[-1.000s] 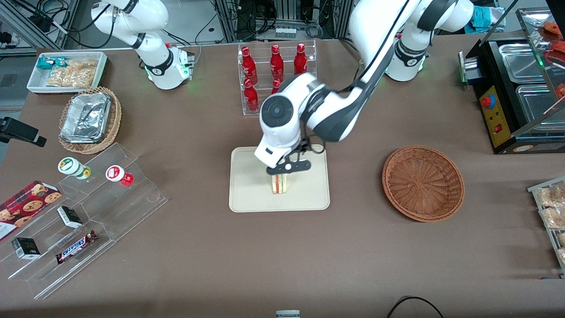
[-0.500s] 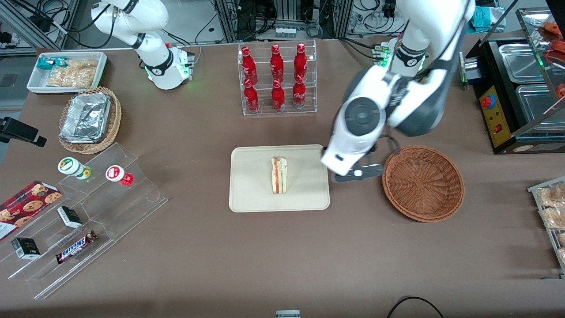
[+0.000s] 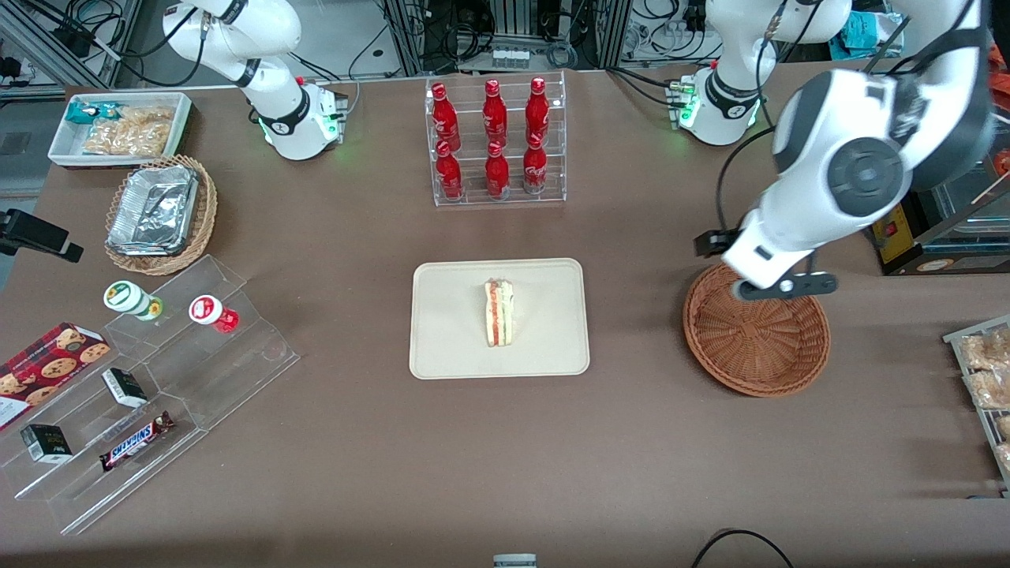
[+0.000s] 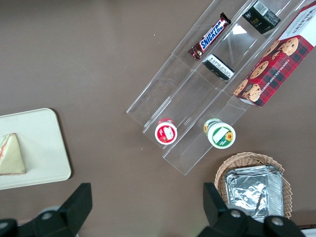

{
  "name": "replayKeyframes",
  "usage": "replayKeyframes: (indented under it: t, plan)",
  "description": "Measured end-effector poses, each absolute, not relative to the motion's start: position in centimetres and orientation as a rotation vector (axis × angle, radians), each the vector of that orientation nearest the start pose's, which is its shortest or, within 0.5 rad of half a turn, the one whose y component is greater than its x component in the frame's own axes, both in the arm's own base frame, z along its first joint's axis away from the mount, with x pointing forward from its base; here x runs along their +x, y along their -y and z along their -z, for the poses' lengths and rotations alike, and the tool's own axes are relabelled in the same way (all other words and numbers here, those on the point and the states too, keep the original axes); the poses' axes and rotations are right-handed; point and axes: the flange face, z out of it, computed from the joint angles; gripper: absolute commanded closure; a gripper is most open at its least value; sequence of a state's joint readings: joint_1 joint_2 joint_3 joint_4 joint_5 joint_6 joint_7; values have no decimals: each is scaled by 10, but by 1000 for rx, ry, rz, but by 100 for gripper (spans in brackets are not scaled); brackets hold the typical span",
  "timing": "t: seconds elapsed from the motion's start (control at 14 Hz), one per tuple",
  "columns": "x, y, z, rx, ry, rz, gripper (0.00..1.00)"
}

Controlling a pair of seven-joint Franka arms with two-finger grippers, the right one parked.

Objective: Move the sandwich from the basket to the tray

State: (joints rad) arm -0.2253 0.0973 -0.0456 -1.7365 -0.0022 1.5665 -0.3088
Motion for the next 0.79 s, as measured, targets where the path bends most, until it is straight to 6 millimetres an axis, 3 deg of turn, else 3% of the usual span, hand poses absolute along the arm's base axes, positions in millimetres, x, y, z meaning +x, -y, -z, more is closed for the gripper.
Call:
replayKeyframes:
  t: [0.29,0.43,0.79]
  plan:
    - [534,78,-534,-3088,-26,-378,0]
    - [529,51,-554,-3106,-88,-356,0]
    - [532,35,-607,-3129,-100,-187,0]
